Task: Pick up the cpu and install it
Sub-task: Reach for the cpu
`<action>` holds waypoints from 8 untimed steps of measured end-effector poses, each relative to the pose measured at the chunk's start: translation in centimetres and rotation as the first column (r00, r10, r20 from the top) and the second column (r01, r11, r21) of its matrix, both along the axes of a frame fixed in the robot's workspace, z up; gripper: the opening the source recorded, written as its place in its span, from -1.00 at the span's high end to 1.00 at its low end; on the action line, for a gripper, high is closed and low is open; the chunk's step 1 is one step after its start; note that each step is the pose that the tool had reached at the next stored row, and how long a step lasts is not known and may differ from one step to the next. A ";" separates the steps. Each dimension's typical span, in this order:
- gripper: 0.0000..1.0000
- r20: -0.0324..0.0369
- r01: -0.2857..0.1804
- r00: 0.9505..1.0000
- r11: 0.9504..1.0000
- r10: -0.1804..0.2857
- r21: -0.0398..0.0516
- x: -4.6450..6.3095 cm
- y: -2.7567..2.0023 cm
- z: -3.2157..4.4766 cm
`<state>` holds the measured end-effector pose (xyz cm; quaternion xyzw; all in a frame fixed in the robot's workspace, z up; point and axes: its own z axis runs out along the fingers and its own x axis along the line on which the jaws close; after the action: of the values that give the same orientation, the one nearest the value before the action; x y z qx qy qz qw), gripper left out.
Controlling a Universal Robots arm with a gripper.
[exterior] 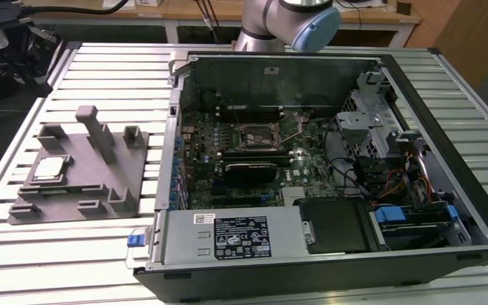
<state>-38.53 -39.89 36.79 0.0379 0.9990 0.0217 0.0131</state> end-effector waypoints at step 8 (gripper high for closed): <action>0.79 0.000 0.000 1.000 1.000 0.000 0.000 -3.4 0.00 -0.25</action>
<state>-41.98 -39.90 36.53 0.0378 0.9990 0.0217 0.0131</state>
